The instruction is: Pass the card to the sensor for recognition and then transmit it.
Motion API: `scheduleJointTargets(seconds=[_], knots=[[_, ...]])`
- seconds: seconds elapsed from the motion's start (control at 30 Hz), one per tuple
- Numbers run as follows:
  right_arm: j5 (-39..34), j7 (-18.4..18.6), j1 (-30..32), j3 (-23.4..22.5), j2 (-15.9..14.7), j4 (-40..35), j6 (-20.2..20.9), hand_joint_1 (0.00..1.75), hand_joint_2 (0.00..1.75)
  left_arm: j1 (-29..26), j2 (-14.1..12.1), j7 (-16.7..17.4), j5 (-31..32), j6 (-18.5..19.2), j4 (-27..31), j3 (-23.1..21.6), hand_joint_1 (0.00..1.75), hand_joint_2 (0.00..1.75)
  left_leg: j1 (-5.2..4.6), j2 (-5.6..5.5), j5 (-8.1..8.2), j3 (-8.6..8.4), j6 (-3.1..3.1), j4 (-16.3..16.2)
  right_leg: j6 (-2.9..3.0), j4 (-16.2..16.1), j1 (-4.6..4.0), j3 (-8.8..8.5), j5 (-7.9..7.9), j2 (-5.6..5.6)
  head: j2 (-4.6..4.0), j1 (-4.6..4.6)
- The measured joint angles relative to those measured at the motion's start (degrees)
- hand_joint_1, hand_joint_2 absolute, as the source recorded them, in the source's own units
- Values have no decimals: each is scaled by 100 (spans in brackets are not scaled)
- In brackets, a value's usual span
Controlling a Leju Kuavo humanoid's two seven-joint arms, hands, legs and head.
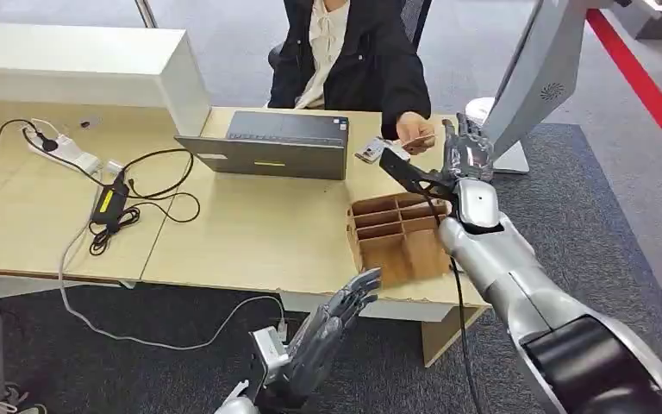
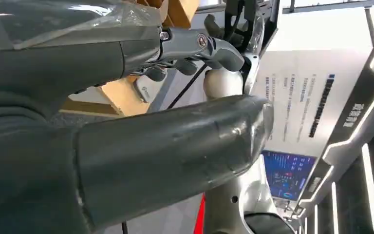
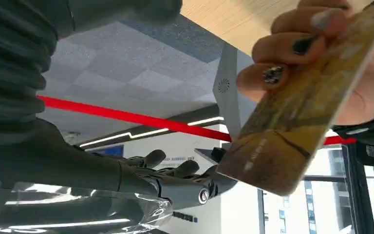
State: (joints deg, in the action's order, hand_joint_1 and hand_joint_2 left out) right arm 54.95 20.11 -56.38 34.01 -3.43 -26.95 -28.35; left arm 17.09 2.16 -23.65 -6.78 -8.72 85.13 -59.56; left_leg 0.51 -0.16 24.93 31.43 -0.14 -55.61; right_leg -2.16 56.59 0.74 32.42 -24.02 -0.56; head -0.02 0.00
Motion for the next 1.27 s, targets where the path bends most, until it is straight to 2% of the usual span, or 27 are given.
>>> scheduleJointTargets(seconds=[0.33, 0.47, 0.53, 0.6, 0.67, 0.9, 0.97, 1.07, 1.17, 1.27], knots=[[-140, -293, -45, 54, -4, 144, -297, 0, 175, 14, 48, -35, -33, -42, -140, -4, 0, 0, 0, 0, -1, 0, 1, 0, 1, 1, 0, -1, 1, 0, 0, 0], [-684, -911, -49, 44, 13, 63, -935, 0, 175, 10, 48, -26, 4, -203, -144, -4, 0, 0, 0, 0, -2, 1, 1, 0, 0, 1, 0, -1, 4, 0, 0, 0], [-886, -1262, -37, 0, 39, -105, -1108, 0, 175, 6, 48, 11, 57, -335, -144, -4, 0, 0, 1, 0, -2, -1, 1, 0, -1, 1, -1, -3, 4, 0, 0, 0], [-1101, -1798, 137, -205, 68, -554, -1143, 0, 175, -7, 48, 70, 153, -528, -142, 0, 0, 0, 2, 0, -3, -2, 0, 0, 0, 2, -2, -2, 4, 0, 0, 0], [-1408, -2175, 383, -430, 124, -1092, -1165, 0, 175, -13, 46, 131, 264, -684, -140, 17, 0, 0, 5, -1, -3, -2, -1, 0, 0, 1, -5, -4, 3, -2, 0, 0], [-3227, -3066, 1796, -1197, 188, -3146, -1187, 0, 175, -183, -11, 328, 625, -1001, -4, 206, 0, 0, 5, -4, -2, -1, 0, 1, -1, -1, -5, -10, 0, -5, 0, 2], [-3577, -3257, 2228, -1415, 186, -3614, -1187, 0, 175, -270, -37, 378, 715, -1054, 64, 267, 0, 0, 4, -4, -1, -1, 0, 1, -1, -1, -2, -7, -1, -4, 0, 0], [-4552, -3572, 2858, -1596, 179, -4180, -1189, 0, 175, -413, -83, 459, 890, -1180, 217, 394, 0, 0, 3, -3, 1, -3, 0, 1, -1, -4, -3, -10, -2, -3, 0, 4], [-4809, -3755, 3364, -1685, 177, -4577, -1187, 0, 175, -484, -149, 505, 966, -1233, 330, 496, 0, 0, 2, -3, 0, -2, 0, 2, 0, -3, -3, -8, -1, -3, 0, 0], [-4997, -3786, 3604, -1760, 175, -4861, -1185, 0, 175, -557, -186, 516, 986, -1283, 442, 595, 0, 0, 4, -1, -1, -4, -1, 2, 1, -3, -4, -7, 0, -2, 0, 0]])
